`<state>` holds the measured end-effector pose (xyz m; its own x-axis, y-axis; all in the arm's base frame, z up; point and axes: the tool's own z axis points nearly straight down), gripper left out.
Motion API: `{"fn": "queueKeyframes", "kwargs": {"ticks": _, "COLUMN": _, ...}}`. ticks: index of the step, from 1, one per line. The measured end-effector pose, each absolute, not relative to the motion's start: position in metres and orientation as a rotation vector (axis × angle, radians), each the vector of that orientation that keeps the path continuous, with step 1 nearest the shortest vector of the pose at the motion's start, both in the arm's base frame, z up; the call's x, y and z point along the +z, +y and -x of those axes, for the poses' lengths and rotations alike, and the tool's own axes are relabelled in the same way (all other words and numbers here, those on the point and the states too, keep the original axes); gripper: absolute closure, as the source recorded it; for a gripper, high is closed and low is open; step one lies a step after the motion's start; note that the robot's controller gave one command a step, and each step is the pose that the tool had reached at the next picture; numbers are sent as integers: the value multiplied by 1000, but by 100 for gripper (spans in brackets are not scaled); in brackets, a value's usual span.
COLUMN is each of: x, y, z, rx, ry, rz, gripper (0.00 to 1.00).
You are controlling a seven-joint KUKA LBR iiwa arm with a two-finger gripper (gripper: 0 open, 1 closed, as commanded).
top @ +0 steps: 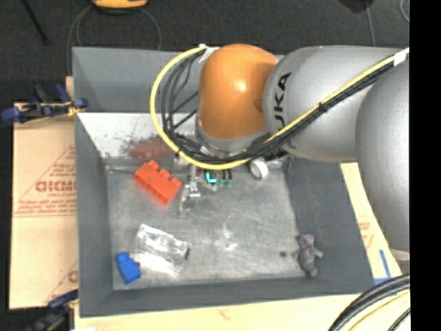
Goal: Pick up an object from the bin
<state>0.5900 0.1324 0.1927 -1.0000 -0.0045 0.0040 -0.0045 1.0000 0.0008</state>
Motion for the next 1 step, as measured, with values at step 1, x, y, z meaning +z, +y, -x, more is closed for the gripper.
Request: {"fn": "queueKeyframes", "kwargs": {"ticks": 1, "x": 92, "y": 150, "z": -543, "rx": -7, "ry": -3152, "rz": -132, "gripper": 0}}
